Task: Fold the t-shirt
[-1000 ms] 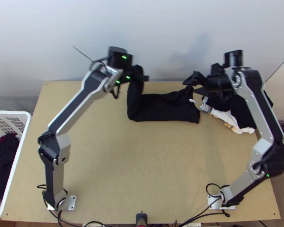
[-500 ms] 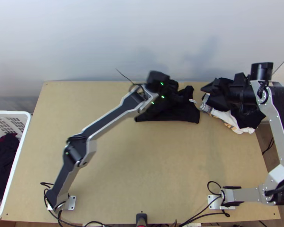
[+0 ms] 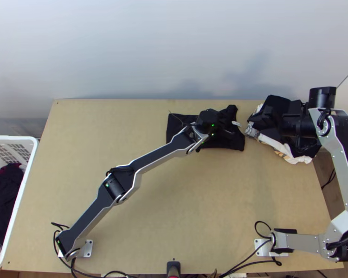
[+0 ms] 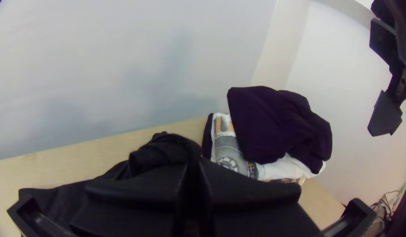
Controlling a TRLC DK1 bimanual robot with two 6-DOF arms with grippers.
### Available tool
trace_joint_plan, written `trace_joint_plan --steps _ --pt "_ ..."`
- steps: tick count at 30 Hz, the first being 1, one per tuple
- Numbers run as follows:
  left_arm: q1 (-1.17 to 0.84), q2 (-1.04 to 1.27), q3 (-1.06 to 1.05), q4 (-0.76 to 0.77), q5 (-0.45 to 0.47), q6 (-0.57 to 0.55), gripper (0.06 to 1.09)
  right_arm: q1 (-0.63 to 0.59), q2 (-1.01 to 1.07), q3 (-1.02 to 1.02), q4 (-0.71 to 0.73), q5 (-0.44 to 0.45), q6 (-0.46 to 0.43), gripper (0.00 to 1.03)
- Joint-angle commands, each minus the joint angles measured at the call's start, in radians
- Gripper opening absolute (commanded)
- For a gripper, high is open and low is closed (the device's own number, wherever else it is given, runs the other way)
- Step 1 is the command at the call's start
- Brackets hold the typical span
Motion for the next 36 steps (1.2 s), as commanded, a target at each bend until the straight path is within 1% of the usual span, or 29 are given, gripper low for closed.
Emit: trace_joint_plan --steps 1,2,3,4,5,6,11,14,16,20,23,25,30,32,36 --pt "-0.027 0.069 0.016 0.086 -0.07 -0.004 0.42 -0.002 -0.003 -0.019 -0.001 0.0 -0.004 0.99" --pt "-0.027 0.069 0.017 0.089 -0.07 -0.008 0.72 -0.002 -0.003 -0.021 -0.001 0.0 -0.004 0.99" --pt "-0.027 0.069 0.03 0.073 -0.078 -0.017 0.88 -0.002 -0.001 -0.024 -0.001 0.0 -0.006 0.99" --pt "-0.027 0.066 0.039 0.06 -0.082 -0.02 0.89 -0.002 -0.003 -0.027 -0.001 0.0 -0.007 0.99" --pt "-0.027 0.053 0.039 0.053 -0.084 -0.024 0.95 -0.002 -0.003 -0.031 -0.001 0.0 -0.009 0.99" --pt "-0.025 0.035 0.037 0.037 -0.087 -0.037 1.05 -0.002 -0.004 -0.039 -0.001 0.0 -0.012 0.99" --pt "0.009 -0.12 0.033 -0.049 -0.089 -0.07 1.05 -0.001 -0.009 -0.085 0.001 0.001 -0.041 0.99" --pt "0.035 -0.244 0.02 -0.141 -0.087 -0.081 1.05 0.002 -0.006 -0.128 0.024 0.001 -0.076 0.99" --pt "0.056 -0.329 -0.007 -0.221 -0.089 -0.095 1.05 0.018 0.01 -0.137 0.058 0.004 -0.081 0.99" --pt "0.113 -0.47 -0.073 -0.433 -0.086 -0.101 1.05 0.119 0.1 -0.102 0.141 0.035 -0.07 0.99" --pt "0.157 -0.556 -0.144 -0.614 -0.087 -0.103 1.05 0.209 0.221 -0.008 0.182 0.072 -0.07 0.99" --pt "0.185 -0.625 -0.222 -0.684 -0.089 -0.106 1.05 0.258 0.323 0.071 0.205 0.086 -0.061 0.99" --pt "0.242 -0.824 -0.472 -0.692 -0.089 -0.133 1.05 0.355 0.588 0.279 0.237 0.086 -0.017 0.99" --pt "0.268 -0.879 -0.541 -0.691 -0.09 -0.133 1.05 0.375 0.686 0.357 0.242 0.087 -0.015 0.99" --pt "0.322 -0.955 -0.625 -0.692 -0.092 -0.11 1.05 0.355 0.812 0.426 0.243 0.087 -0.017 0.99"
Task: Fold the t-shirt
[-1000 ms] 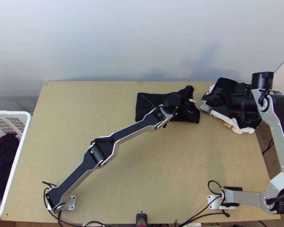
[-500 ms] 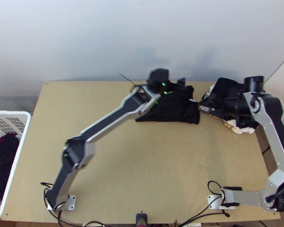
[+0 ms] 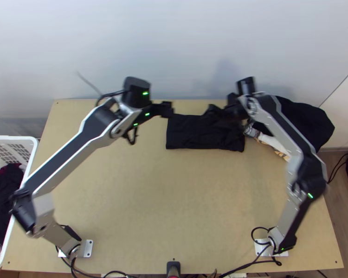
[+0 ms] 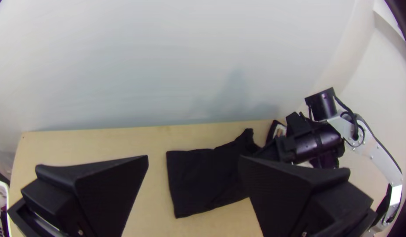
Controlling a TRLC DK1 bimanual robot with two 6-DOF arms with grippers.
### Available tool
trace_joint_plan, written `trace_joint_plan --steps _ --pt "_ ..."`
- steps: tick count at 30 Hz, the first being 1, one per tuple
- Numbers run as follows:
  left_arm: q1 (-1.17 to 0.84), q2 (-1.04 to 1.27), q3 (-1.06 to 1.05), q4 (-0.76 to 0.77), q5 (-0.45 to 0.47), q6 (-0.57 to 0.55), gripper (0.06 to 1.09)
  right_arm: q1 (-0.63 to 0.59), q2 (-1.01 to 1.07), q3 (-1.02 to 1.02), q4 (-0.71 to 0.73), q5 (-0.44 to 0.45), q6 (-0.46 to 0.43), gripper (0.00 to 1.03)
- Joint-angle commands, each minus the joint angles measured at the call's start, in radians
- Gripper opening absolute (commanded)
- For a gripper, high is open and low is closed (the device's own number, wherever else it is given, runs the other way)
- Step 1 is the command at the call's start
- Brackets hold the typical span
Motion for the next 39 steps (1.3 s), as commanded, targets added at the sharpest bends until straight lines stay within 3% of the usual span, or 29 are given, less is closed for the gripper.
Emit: trace_joint_plan --steps 1,12,17,20,24,28,31,36,39 --pt "0.102 -0.179 -0.2 -0.04 -0.002 0.019 1.05 0.02 0.262 0.169 0.022 0.008 0.012 0.99" --pt "0.189 -0.254 -0.321 -0.038 -0.001 0.054 1.05 -0.167 0.288 0.143 0.044 0.074 -0.019 0.99" --pt "0.191 -0.273 -0.346 -0.035 -0.002 0.068 1.05 -0.237 0.248 0.023 0.054 0.075 -0.037 0.99" --pt "0.211 -0.288 -0.367 -0.035 -0.001 0.075 1.05 -0.23 0.164 -0.06 0.103 0.075 -0.036 0.99" --pt "0.22 -0.323 -0.412 -0.035 -0.001 0.088 1.05 -0.181 0.023 -0.02 0.102 0.074 -0.026 0.99" --pt "0.232 -0.355 -0.454 -0.035 -0.001 0.082 1.05 -0.108 -0.061 0.1 -0.015 0.081 -0.034 0.99" --pt "0.249 -0.382 -0.479 -0.035 -0.001 0.075 1.05 -0.055 -0.127 0.092 -0.021 0.091 -0.045 0.99" --pt "0.275 -0.432 -0.53 -0.035 -0.001 0.065 1.05 0.074 -0.212 -0.017 -0.019 0.368 -0.356 0.99" --pt "0.291 -0.464 -0.56 -0.035 -0.001 0.062 1.05 0.134 -0.261 -0.141 0.016 0.474 -0.461 0.99"
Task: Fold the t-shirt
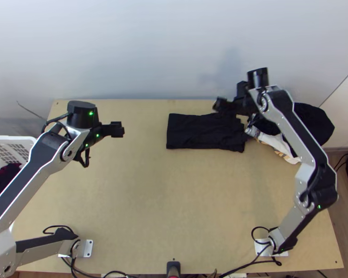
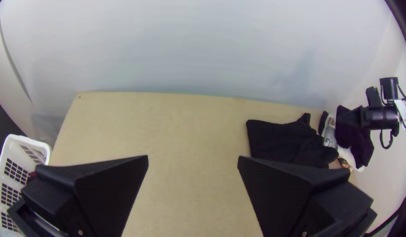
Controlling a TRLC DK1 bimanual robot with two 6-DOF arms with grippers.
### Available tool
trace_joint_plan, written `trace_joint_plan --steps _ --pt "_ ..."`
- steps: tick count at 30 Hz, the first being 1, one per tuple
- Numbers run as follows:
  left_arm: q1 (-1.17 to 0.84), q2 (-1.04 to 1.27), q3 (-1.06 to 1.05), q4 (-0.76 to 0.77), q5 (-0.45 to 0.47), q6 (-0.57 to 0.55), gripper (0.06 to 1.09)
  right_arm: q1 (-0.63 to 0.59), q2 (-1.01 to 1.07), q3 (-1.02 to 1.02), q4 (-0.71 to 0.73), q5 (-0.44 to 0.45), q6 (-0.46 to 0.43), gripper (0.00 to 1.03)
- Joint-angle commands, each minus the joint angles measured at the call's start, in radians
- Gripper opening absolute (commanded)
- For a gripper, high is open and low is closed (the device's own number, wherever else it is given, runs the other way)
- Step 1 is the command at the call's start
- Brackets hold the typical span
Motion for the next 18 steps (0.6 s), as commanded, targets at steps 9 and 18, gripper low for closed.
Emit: trace_joint_plan --steps 9,18 --pt "0.058 -0.121 -0.145 0.002 0.0 -0.02 1.05 0.325 -0.316 -0.643 0.37 0.449 -0.572 0.99" --pt "0.076 -0.127 -0.174 0.013 0.0 -0.04 1.05 0.434 -0.284 -0.769 0.466 0.475 -0.726 0.99"
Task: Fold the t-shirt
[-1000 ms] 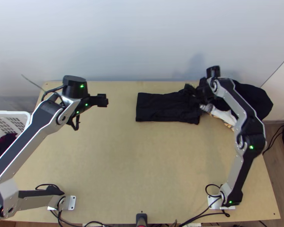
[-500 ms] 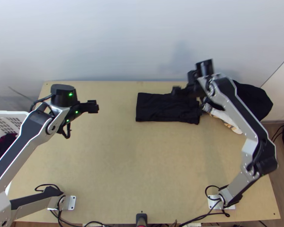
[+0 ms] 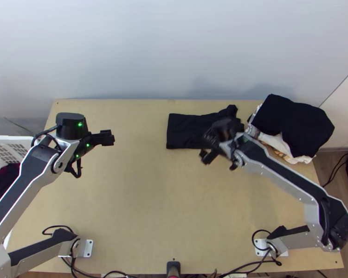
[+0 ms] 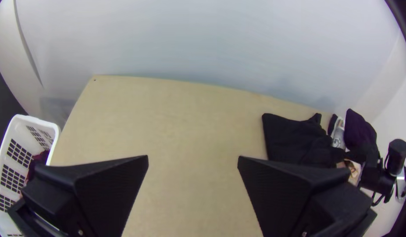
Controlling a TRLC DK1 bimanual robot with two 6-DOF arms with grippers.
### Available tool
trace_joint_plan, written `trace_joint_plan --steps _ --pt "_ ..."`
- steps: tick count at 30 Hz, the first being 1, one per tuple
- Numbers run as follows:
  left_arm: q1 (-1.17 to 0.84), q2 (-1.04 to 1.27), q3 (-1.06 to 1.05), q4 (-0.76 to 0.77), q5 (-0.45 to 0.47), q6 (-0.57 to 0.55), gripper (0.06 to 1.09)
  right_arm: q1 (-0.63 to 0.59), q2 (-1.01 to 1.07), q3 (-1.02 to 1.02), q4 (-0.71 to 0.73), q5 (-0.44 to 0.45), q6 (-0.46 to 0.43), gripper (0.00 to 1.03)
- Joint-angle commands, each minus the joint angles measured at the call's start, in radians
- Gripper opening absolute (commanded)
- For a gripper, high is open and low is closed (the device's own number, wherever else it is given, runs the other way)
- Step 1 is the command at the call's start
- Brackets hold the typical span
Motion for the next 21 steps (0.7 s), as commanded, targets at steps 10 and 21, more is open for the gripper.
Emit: trace_joint_plan --steps 10,21 --pt "0.056 -0.041 -0.079 0.021 0.0 -0.019 1.05 0.095 0.103 -0.195 0.279 0.039 -0.252 0.99" --pt "0.065 -0.029 -0.075 0.041 0.0 -0.013 1.05 -0.003 0.233 -0.174 0.478 0.045 -0.391 0.99"
